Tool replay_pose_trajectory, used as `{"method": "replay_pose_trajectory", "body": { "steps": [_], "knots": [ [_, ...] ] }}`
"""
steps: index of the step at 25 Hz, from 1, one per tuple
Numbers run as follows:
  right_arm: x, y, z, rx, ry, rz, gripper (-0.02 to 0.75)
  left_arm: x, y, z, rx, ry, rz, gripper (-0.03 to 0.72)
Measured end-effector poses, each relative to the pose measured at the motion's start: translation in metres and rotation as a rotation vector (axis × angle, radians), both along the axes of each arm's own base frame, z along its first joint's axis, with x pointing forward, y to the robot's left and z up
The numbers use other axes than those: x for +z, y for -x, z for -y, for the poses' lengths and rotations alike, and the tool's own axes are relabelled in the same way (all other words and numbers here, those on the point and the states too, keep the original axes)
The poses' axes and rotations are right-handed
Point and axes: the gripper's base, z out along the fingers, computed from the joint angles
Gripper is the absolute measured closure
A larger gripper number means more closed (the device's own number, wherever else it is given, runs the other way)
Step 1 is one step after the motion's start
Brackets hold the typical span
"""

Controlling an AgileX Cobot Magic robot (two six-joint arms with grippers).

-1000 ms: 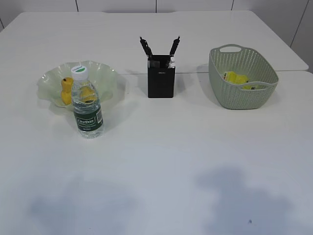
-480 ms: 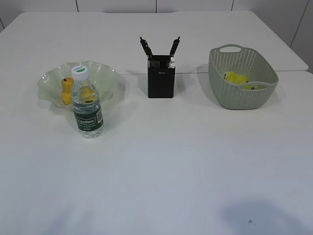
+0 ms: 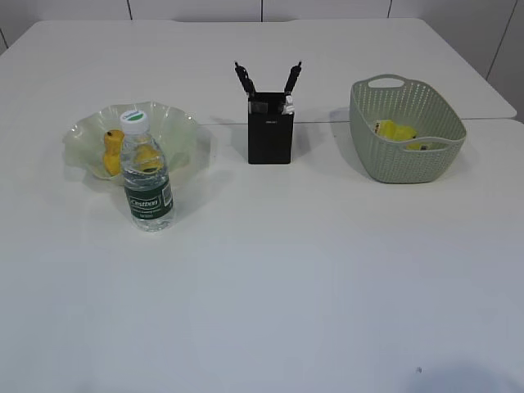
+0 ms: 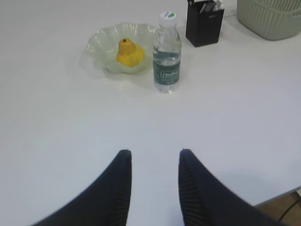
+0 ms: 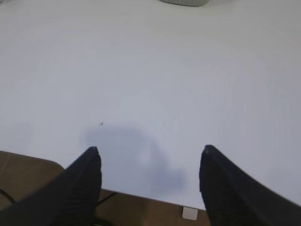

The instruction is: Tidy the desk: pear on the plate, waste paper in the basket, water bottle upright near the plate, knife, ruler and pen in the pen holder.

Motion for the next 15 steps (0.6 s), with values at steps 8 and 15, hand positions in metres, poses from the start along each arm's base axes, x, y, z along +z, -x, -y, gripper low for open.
{"method": "replay_pose_trajectory", "body": {
  "steps": [8,15],
  "knots": [
    [-0.013,0.011,0.006,-0.016,0.026,0.093,0.254,-0.023,-0.008,0.002,-0.007,-0.018,-0.111,0.451],
    [-0.012,0.019,0.004,0.005,-0.028,0.123,0.255,-0.024,-0.008,0.003,-0.008,-0.017,-0.113,0.451]
  ]
}}
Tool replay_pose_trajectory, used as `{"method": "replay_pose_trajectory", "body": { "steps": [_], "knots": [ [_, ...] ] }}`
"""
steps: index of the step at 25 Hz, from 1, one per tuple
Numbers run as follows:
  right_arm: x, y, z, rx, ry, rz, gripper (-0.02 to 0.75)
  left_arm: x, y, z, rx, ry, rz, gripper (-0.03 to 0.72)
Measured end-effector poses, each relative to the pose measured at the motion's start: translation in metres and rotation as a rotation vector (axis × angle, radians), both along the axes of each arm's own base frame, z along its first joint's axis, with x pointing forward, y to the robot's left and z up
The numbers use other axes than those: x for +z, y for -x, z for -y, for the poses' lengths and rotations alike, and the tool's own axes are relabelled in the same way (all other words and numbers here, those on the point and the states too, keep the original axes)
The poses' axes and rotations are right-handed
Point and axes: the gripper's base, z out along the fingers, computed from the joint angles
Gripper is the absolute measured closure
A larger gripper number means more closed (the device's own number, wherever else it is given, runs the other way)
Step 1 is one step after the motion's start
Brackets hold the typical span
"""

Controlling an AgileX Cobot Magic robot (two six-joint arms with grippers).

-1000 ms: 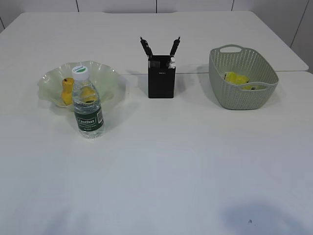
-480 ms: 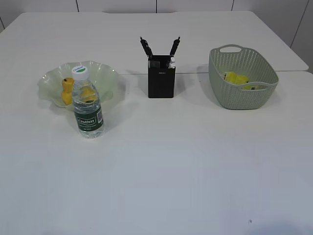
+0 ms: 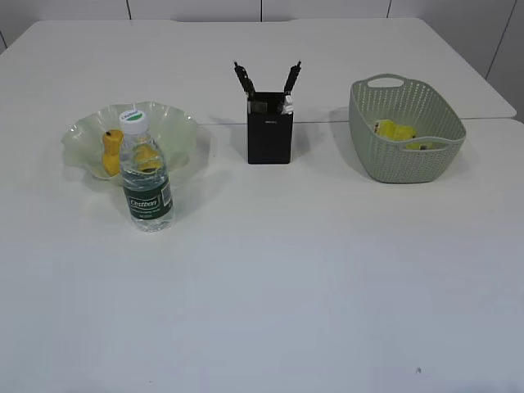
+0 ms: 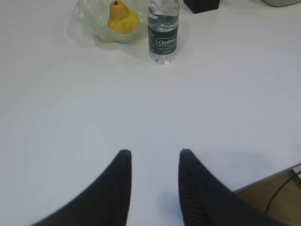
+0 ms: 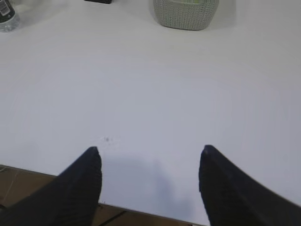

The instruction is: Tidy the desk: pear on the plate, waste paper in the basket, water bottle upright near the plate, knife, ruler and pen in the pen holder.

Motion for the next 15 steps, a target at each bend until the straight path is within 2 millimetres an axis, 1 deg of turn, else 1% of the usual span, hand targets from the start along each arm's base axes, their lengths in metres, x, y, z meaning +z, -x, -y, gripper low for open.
{"method": "replay_pose_trajectory", "body": {
  "steps": [5,11,15],
  "knots": [
    [-0.005,0.004,0.000,0.004,-0.010,0.013,0.275,0.000,0.000,0.000,-0.001,0.002,0.000,0.451],
    [-0.024,0.002,0.005,-0.023,0.041,0.034,0.294,0.000,0.000,0.000,-0.001,0.002,0.000,0.451],
    [-0.028,0.001,0.006,-0.028,0.057,0.043,0.309,0.000,0.000,0.000,-0.001,0.002,0.000,0.451]
  ]
}}
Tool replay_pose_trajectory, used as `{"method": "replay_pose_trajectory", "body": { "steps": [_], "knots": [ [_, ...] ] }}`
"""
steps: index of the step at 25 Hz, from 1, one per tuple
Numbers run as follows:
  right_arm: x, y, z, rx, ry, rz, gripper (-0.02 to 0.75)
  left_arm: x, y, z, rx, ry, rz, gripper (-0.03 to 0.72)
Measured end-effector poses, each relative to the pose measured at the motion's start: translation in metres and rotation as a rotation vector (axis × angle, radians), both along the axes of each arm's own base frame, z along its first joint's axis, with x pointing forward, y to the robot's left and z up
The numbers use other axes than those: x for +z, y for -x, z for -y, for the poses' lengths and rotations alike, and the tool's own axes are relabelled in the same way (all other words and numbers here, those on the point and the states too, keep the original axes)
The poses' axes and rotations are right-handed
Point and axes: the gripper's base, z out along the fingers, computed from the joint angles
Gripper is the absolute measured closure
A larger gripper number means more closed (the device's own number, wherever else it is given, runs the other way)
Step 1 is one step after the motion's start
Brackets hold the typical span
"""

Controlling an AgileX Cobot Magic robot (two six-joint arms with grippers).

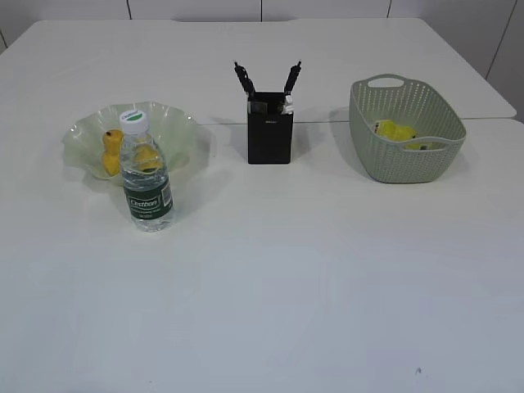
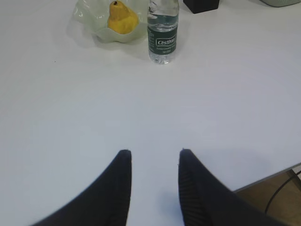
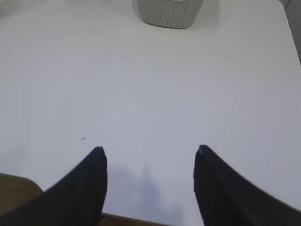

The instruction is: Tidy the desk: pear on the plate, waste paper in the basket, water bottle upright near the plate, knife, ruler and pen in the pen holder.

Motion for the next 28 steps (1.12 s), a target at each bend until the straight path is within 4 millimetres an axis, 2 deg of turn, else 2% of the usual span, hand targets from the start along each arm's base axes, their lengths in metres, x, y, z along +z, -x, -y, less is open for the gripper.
{"method": "replay_pose_trajectory", "body": {
  "steps": [14,20,28],
  "knots": [
    [-0.002,0.003,0.001,-0.043,0.002,0.011,0.328,0.000,0.000,0.000,0.001,0.000,0.000,0.451],
    [-0.002,0.004,0.002,-0.081,0.008,0.012,0.335,0.000,0.000,0.001,0.077,0.000,0.000,0.451],
    [-0.003,0.020,0.004,-0.081,-0.010,0.113,0.461,0.000,-0.001,0.002,0.192,0.000,0.000,0.451]
  ]
}}
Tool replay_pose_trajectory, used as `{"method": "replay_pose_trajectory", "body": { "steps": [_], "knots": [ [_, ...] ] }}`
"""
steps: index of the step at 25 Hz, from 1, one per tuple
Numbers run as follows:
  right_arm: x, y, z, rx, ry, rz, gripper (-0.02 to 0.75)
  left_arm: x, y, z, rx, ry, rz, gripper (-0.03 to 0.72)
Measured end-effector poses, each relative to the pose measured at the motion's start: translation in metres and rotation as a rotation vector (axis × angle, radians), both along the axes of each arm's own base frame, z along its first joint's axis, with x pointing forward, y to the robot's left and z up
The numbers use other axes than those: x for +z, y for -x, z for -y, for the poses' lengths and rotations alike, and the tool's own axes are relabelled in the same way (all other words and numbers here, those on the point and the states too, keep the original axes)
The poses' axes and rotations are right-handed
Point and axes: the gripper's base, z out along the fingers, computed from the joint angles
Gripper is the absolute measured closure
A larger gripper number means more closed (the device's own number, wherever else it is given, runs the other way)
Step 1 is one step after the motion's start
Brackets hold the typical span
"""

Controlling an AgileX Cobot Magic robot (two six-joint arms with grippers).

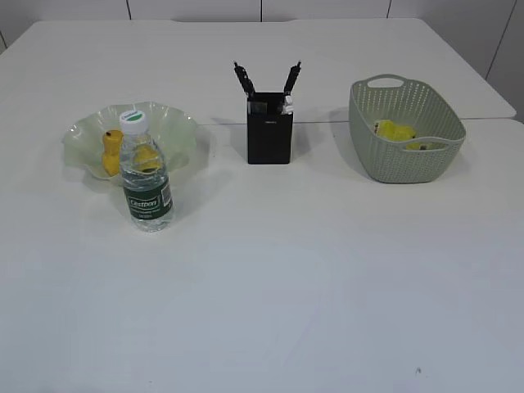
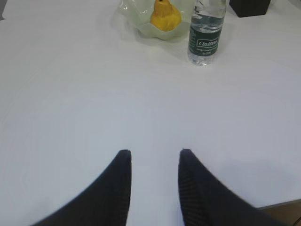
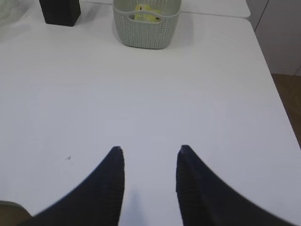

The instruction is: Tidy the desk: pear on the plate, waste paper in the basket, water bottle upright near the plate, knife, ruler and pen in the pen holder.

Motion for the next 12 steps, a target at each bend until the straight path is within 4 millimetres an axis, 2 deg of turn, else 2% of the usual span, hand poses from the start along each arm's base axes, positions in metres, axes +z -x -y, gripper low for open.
{"method": "replay_pose_trajectory", "body": {
  "steps": [4,12],
  "knots": [
    [-0.0002,0.0026,0.0003,0.000,-0.002,0.016,0.487,0.0000,-0.0001,0.0001,0.014,0.000,0.000,0.451],
    [-0.0003,0.0034,-0.0004,-0.067,-0.002,0.015,0.489,0.0000,-0.0001,0.0001,0.016,0.000,0.000,0.451]
  ]
}}
